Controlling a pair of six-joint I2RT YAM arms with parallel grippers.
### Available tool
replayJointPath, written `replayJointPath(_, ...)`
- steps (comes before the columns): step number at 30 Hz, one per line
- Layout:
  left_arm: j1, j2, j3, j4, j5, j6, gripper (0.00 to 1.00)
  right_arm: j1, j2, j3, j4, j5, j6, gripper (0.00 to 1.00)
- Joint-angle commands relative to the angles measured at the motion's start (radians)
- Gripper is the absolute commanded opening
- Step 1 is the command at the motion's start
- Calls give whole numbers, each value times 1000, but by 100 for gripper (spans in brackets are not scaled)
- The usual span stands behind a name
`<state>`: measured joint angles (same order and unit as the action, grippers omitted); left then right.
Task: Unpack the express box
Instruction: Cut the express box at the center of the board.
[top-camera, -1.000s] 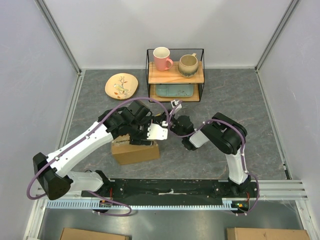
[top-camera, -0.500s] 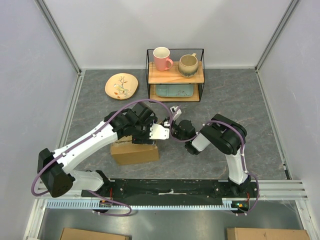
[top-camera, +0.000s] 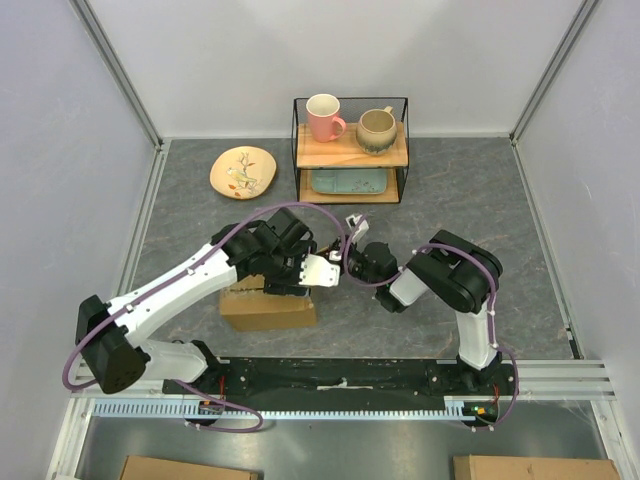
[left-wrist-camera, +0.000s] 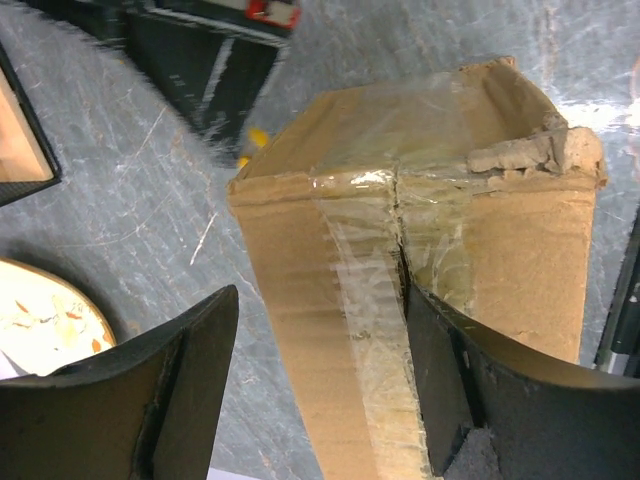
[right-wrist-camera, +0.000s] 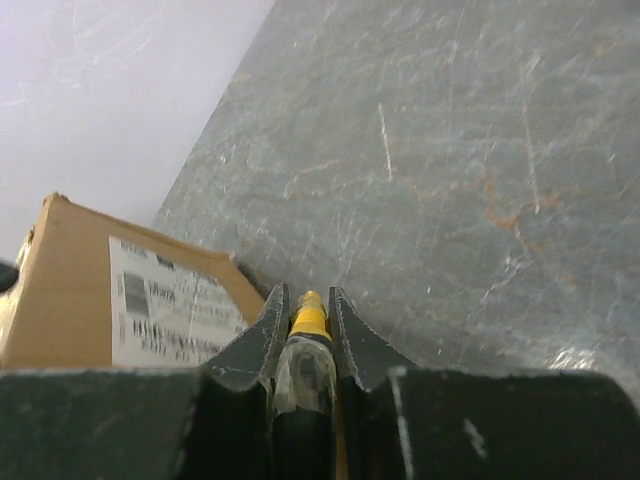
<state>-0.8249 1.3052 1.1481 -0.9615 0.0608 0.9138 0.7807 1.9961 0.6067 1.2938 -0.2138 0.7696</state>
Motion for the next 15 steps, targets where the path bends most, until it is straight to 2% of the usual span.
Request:
replayJointPath(1, -16, -40, -24, -69, 65, -9, 75, -26, -30, 77, 424, -4, -35, 0)
replayJointPath(8, -25, -35, -67, -2, 10, 2, 75, 9, -19, 120, 412, -13, -38, 0)
replayJointPath(15, -25, -64, -100, 118, -125, 2, 72, 74, -60, 1, 426, 10, -42, 0)
